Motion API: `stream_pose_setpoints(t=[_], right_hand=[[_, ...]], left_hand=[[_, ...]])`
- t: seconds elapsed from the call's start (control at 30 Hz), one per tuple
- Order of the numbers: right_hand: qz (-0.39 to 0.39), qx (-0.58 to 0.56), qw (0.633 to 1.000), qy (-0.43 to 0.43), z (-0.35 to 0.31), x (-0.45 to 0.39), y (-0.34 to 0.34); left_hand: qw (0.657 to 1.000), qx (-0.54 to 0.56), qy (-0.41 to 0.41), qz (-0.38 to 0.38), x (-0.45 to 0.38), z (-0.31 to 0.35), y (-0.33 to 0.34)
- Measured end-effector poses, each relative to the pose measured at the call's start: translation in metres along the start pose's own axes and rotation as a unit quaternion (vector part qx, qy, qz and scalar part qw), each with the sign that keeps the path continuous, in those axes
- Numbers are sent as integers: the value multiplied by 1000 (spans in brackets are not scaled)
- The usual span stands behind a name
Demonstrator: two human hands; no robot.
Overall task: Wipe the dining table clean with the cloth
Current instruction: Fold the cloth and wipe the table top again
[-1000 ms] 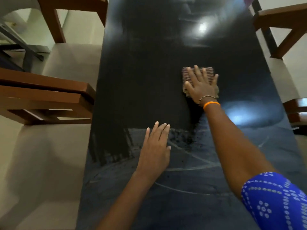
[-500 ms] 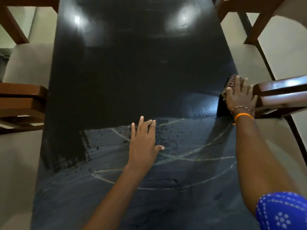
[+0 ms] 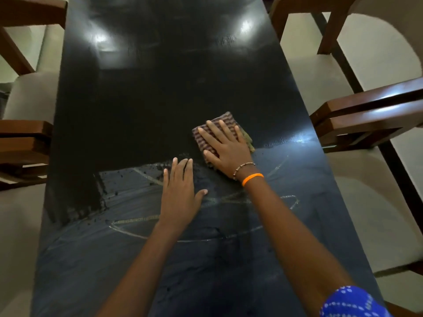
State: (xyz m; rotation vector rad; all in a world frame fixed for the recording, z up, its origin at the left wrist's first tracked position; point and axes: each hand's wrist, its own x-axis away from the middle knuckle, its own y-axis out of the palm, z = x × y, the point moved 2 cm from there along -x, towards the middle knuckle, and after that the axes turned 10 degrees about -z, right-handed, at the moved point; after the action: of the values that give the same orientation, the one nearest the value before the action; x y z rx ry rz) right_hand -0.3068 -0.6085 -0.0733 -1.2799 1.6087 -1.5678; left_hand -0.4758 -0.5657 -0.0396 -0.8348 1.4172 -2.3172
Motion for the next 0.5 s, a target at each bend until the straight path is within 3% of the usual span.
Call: stream_pose_setpoints(t=[0.27,0.4,0.5], right_hand=[[43,-52,965,252,155,80,-11],[58,-75,939,330,148,86,-8],[57,-77,942,322,112,77,-3]], left_hand=[[999,39,12,-19,9,30,20],[999,44,16,-22,18,31,22],[998,50,24,-23,23,26,17]])
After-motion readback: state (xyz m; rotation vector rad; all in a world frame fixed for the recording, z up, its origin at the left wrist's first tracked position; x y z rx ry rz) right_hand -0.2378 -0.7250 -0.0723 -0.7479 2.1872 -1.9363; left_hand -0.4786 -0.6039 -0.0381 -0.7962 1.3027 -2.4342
